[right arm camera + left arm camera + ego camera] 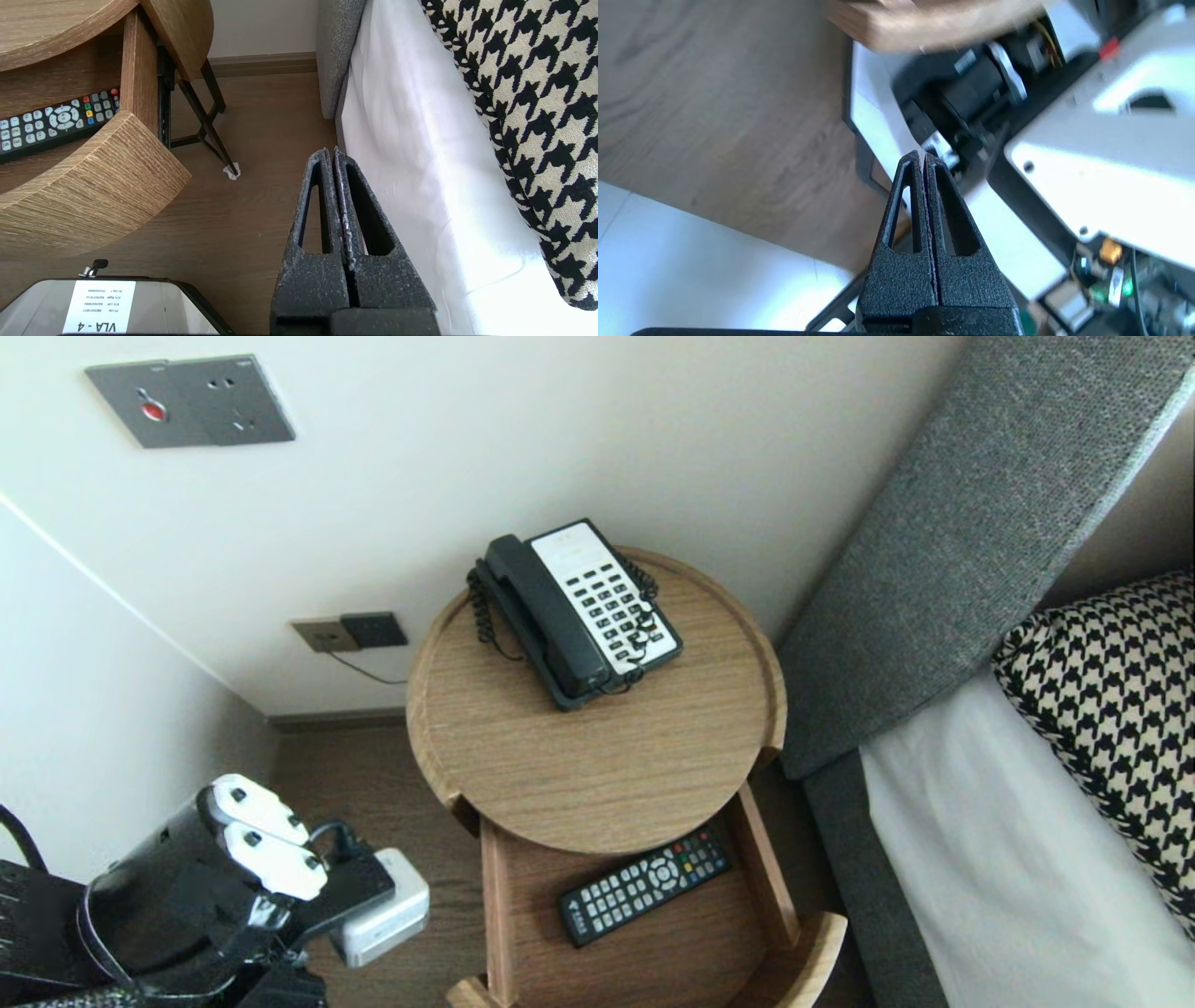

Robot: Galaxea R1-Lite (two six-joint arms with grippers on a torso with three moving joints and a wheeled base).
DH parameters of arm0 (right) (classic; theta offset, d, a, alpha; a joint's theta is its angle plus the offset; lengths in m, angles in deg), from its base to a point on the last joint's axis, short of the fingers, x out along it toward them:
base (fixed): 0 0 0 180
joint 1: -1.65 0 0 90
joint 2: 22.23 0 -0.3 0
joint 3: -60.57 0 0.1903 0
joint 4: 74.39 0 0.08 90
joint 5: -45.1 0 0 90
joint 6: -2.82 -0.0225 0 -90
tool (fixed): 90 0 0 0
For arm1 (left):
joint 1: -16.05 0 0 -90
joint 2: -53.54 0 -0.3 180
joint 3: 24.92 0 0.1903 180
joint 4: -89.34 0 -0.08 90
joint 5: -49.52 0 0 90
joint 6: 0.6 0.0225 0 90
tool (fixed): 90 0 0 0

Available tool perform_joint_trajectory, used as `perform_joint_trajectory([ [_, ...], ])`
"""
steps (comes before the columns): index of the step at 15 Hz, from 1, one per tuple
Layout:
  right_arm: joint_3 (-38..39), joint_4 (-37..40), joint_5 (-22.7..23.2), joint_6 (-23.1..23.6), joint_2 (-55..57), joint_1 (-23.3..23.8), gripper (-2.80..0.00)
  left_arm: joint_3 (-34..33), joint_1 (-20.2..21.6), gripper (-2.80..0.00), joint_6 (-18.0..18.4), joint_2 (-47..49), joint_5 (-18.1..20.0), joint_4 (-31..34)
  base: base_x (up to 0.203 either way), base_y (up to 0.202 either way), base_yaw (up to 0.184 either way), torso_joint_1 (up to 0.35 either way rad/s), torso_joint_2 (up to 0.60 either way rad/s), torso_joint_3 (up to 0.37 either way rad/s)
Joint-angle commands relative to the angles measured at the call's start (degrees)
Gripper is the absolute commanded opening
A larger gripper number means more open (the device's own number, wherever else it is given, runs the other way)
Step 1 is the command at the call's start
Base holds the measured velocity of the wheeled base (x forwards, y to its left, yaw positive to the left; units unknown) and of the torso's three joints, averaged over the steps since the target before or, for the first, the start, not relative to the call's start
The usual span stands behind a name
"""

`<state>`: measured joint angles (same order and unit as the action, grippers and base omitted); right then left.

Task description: Close the nightstand drawer

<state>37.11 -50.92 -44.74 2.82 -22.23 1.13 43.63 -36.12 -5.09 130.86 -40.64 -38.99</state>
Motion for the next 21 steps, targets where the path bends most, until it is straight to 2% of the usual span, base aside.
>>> perform_joint_trajectory([
  [1, 0.01, -0.01, 0.02, 0.0, -0.09, 0.0, -2.8, -1.31, -2.29, -2.8, -0.1, 2.91, -0.05, -0.28, 0.0, 0.0, 0.0, 0.0, 0.0, 0.0],
  [3, 0.01, -0.01, 0.02, 0.0, -0.09, 0.0, -2.8, -2.1, -3.72, -2.8, -0.59, 5.72, -0.69, -2.7, 0.0, 0.0, 0.0, 0.0, 0.0, 0.0],
  [5, 0.01, -0.01, 0.02, 0.01, -0.09, 0.0, -2.8, -5.05, -5.36, -2.8, -1.64, 8.04, -2.97, -9.32, 0.0, 0.0, 0.0, 0.0, 0.0, 0.0],
  [7, 0.01, -0.01, 0.02, 0.0, -0.09, 0.0, -2.8, -6.57, -6.97, -2.8, -2.07, 9.79, -4.8, -13.18, 0.0, 0.0, 0.0, 0.0, 0.0, 0.0],
  [11, 0.01, -0.01, 0.02, 0.08, -0.09, 0.0, -2.8, -6.59, -7.69, -2.8, -3.2, 11.78, -4.85, -13.68, 0.0, 0.0, 0.0, 0.0, 0.0, 0.0],
  [21, 0.01, -0.01, 0.02, 0.0, -0.09, 0.0, -2.8, -6.13, -7.68, -2.8, -5.45, 17.06, -5.55, -23.25, 0.0, 0.0, 0.0, 0.0, 0.0, 0.0],
])
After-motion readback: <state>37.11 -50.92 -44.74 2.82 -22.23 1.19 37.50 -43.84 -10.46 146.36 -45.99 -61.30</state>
